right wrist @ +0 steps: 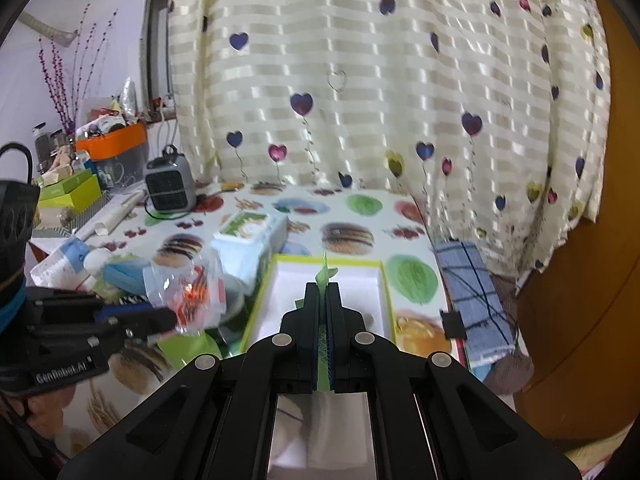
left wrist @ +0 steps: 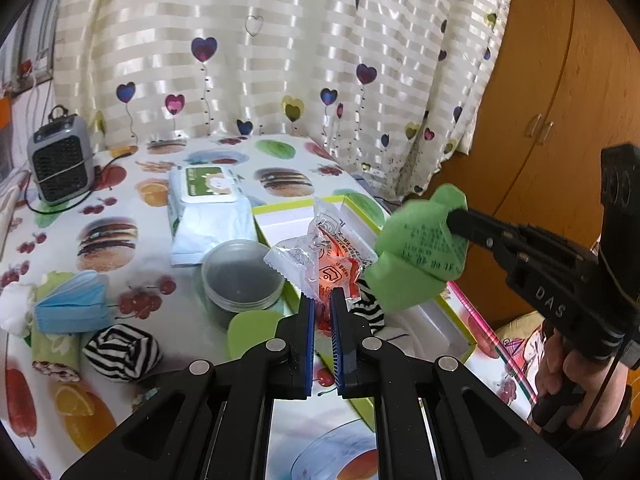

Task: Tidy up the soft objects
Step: 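Carry the green cloth and the plastic bag over the white box with both tools, then open the right tool to drop the green cloth while the left tool releases the bag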

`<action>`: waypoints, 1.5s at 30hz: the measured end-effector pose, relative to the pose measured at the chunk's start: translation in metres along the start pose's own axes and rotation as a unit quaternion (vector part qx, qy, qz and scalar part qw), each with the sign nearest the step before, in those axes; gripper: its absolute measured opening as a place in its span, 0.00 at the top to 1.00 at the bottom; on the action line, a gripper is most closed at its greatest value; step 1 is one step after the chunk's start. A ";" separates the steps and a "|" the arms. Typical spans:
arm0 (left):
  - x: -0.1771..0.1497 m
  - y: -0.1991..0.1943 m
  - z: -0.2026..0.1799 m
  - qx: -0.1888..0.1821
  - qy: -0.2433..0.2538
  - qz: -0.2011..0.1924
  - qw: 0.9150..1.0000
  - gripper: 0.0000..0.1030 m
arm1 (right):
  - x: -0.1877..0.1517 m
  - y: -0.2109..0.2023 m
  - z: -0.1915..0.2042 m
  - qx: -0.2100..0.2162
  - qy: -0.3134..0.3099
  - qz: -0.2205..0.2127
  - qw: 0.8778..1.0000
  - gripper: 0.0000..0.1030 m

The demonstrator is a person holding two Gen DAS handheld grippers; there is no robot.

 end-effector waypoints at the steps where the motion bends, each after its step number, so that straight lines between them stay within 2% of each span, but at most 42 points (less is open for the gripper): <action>1: 0.000 0.002 0.000 -0.001 0.001 0.001 1.000 0.93 | -0.003 0.001 -0.002 -0.001 0.003 0.003 1.000 0.97; 6: 0.000 0.012 -0.009 -0.004 0.008 0.009 1.000 0.93 | -0.026 0.010 -0.009 0.002 0.013 0.031 0.999 0.97; 14: -0.001 0.029 -0.015 -0.007 0.016 0.024 1.000 0.93 | -0.077 0.039 -0.014 0.010 0.019 0.107 0.994 0.97; 18: -0.002 0.039 -0.017 -0.008 0.018 0.033 0.999 0.93 | -0.089 0.041 -0.016 0.023 0.024 0.127 0.991 0.97; 21: -0.003 0.048 -0.019 -0.009 0.018 0.041 0.999 0.93 | -0.089 0.036 -0.019 0.024 0.026 0.121 0.992 0.95; 28: -0.003 0.067 -0.021 -0.006 0.018 0.054 0.998 0.93 | -0.079 0.027 -0.030 0.018 0.045 0.096 0.994 0.72; 31: -0.003 0.074 -0.018 -0.002 0.014 0.058 0.998 0.90 | -0.075 0.025 -0.031 0.021 0.053 0.088 0.995 0.71; 33: -0.003 0.077 -0.015 0.000 0.008 0.059 0.998 0.80 | -0.072 0.023 -0.031 0.022 0.057 0.080 0.995 0.71; 36: -0.002 0.077 -0.013 -0.007 -0.004 0.058 0.998 0.70 | -0.066 0.019 -0.030 0.023 0.055 0.071 0.996 0.71; 45: 0.001 0.059 -0.012 -0.012 -0.007 0.042 0.999 0.68 | -0.060 0.012 -0.025 0.024 0.054 0.059 0.997 0.71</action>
Point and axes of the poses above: each gripper's, at about its wrist camera, not at the fingertips, and y roughly the way its jaws point, z to its left, x to its top, the point moved 10 cm from there along y, roughly the way its jaws point
